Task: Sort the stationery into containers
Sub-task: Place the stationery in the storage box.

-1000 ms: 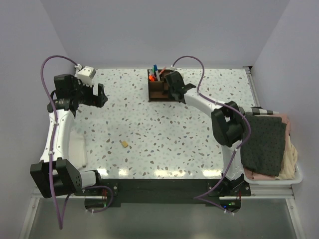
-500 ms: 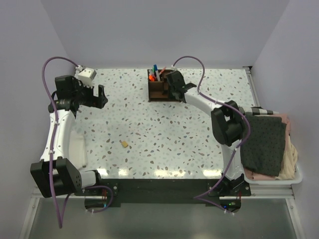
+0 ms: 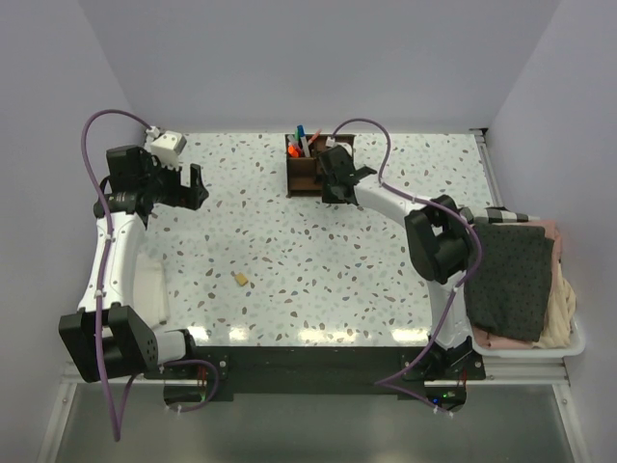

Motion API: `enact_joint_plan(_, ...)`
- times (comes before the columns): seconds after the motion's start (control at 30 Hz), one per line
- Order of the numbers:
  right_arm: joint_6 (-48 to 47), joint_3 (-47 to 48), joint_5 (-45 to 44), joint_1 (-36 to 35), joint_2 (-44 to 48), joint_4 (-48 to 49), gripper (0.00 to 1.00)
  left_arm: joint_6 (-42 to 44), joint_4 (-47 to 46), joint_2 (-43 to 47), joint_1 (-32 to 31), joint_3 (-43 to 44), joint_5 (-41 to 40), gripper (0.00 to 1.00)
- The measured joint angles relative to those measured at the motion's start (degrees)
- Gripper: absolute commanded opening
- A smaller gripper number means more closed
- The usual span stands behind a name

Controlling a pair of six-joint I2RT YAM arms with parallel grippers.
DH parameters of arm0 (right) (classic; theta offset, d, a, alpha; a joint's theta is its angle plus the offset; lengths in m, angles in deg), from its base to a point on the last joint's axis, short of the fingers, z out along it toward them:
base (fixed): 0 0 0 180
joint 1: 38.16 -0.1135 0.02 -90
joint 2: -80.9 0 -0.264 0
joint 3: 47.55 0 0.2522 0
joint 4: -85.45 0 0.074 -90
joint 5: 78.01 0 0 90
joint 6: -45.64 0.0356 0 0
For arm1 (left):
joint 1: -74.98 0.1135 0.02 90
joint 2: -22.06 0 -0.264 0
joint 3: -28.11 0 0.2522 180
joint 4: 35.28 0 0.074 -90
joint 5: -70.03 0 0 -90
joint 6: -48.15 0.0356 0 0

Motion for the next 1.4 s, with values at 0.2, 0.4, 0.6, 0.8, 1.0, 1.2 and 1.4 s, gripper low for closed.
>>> enact_joint_plan(0.2,-0.5,-0.1,-0.1,-0.2,0.0,-0.2,0.0,0.0,-0.2,0.0,0.0,-0.3,0.0,1.0)
enact_joint_plan(0.4,-1.4,2.0,-1.0,-0.2,0.0,0.0,0.0,0.0,-0.5,0.0,0.0,-0.5,0.0,1.0)
enact_joint_plan(0.6,-2.3,3.5,-2.6,-0.3,-0.7,-0.7,0.0,0.0,-0.7,0.0,0.0,-1.3,0.0,1.0)
enact_joint_plan(0.8,-2.6,5.9,-3.7,-0.1,-3.5,-0.5,0.0,0.0,-0.8,0.0,0.0,-1.3,0.0,1.0)
enact_joint_plan(1.0,-2.8,6.3,-4.6,0.5,-4.0,0.2,0.0,0.0,-0.8,0.0,0.0,-1.3,0.0,1.0)
enact_joint_plan(1.2,-2.8,6.2,-4.6,0.5,-4.0,0.2,0.0,0.0,-0.8,0.0,0.0,-1.3,0.0,1.0)
enact_joint_plan(1.4,-3.2,6.4,-4.9,0.9,-4.0,0.4,0.0,0.0,-0.8,0.0,0.0,-1.3,0.0,1.0)
